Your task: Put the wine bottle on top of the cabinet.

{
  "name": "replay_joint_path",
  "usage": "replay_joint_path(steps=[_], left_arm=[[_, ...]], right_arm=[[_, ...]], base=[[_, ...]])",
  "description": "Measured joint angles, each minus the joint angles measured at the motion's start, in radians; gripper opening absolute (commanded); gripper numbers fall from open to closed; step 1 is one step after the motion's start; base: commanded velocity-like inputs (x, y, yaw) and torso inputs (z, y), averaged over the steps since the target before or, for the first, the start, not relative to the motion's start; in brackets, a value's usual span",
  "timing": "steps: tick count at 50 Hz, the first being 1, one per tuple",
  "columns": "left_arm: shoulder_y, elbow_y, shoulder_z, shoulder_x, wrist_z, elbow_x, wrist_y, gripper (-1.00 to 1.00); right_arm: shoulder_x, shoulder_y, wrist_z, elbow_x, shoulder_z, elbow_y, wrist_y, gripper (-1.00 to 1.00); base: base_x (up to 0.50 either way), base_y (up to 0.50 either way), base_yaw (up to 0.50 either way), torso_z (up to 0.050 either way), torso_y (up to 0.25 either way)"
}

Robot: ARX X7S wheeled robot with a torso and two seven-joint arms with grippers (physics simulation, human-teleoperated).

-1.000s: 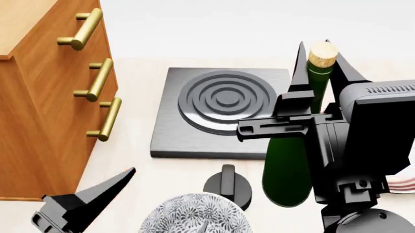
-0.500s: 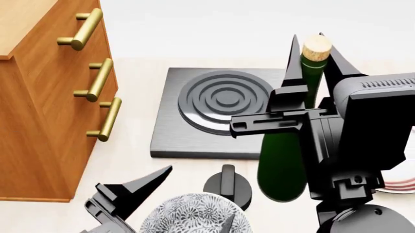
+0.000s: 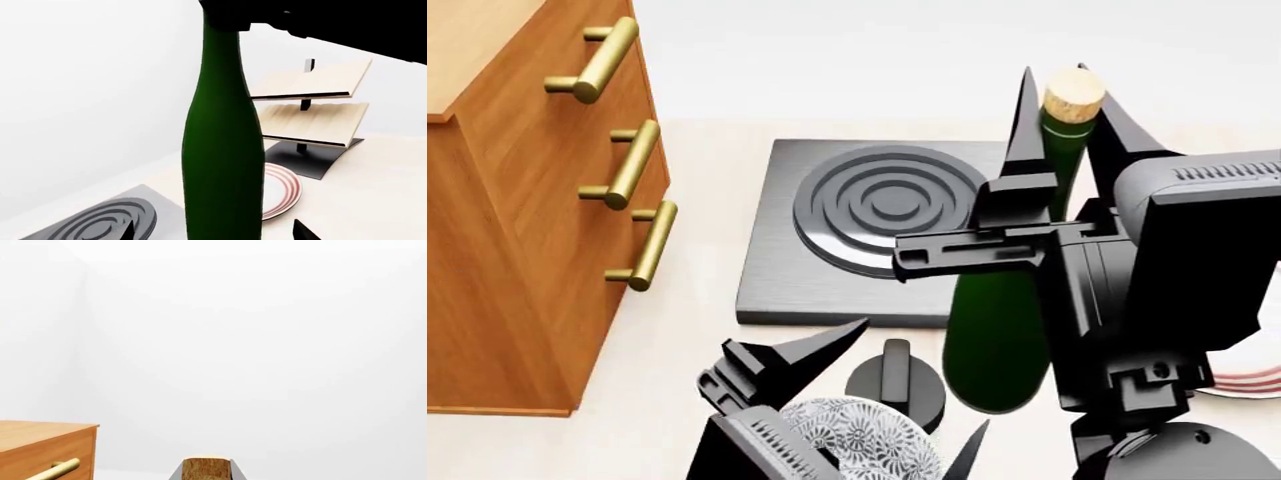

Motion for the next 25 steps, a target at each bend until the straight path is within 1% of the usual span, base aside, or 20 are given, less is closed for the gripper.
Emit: replay_joint_path(steps=[25], left_arm=[[-0.191,-0.186,0.118,0.003,-0.079,-0.122,0.052,1.00]], right_arm=[[0.000,0.015,0.007,0.016,-0.003,-0.017,0.010,-1.00]], base=[[0.00,0.00,0.00,0.000,0.000]])
